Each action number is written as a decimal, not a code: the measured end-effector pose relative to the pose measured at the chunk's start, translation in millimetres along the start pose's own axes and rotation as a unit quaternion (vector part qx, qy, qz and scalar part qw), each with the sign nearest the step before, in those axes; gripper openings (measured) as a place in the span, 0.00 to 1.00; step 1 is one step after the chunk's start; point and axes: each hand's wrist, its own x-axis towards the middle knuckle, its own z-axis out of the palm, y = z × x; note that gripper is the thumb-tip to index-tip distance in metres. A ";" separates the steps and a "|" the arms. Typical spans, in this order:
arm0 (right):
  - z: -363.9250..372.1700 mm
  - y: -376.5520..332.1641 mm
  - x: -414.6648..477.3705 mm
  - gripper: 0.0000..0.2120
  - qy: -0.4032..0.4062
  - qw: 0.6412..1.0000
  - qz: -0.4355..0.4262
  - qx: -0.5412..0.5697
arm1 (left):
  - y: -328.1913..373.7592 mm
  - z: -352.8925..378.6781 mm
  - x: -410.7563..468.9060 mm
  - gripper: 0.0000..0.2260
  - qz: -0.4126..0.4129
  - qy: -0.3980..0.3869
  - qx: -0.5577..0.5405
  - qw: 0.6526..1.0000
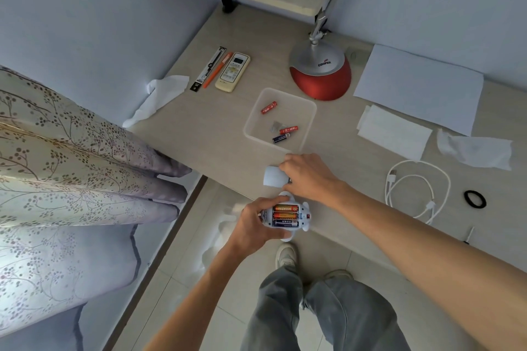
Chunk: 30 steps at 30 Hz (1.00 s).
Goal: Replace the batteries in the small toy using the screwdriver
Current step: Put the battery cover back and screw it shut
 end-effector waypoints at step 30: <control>38.8 72.0 -116.5 0.24 0.060 0.959 0.225 0.160 | 17.2 -1.8 45.7 0.35 0.002 -0.073 0.058 0.996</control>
